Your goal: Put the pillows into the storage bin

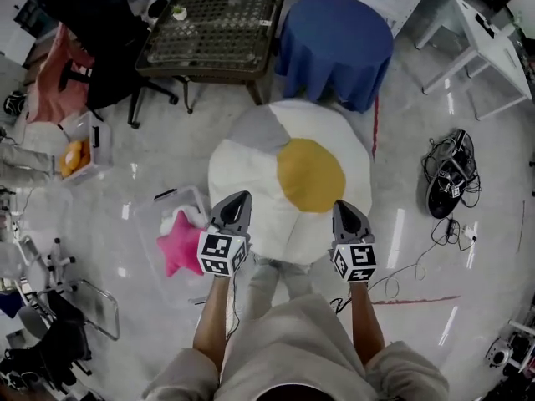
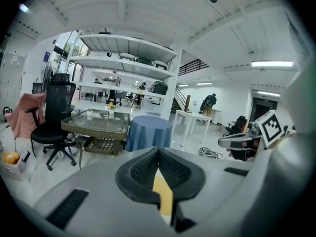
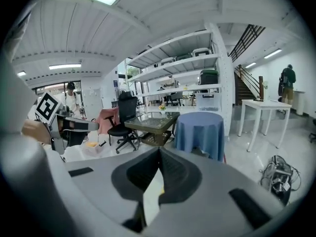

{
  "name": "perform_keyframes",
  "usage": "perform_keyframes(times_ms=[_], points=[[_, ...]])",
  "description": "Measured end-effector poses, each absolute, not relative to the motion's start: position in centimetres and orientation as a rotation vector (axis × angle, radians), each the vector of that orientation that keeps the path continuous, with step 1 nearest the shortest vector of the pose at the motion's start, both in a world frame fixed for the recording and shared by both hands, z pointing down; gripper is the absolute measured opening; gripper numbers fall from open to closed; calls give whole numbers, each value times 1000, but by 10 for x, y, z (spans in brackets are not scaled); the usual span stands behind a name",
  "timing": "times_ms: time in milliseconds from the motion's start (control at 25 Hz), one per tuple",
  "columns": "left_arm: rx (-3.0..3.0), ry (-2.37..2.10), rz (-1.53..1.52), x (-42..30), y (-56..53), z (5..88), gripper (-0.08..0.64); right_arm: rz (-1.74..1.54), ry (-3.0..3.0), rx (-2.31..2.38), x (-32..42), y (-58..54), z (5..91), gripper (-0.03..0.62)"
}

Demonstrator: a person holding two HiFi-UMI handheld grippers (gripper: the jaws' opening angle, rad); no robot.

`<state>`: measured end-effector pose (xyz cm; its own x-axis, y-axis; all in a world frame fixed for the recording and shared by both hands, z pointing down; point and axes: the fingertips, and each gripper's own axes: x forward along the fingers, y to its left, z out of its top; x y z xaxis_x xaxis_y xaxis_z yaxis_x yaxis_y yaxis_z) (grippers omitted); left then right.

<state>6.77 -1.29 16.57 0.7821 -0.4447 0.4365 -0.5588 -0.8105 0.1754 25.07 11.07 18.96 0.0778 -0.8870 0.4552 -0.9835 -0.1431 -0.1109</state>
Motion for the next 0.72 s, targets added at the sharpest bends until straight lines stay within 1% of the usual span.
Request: perform_keyframes(times_ms=[400,720], points=[[2768,-758,489,90,-26,65,12,532,-1922,2204,285,113,82,0],[2778,-786,411,85,-27,14,12,461,-1947,2211,282,126,37,0]])
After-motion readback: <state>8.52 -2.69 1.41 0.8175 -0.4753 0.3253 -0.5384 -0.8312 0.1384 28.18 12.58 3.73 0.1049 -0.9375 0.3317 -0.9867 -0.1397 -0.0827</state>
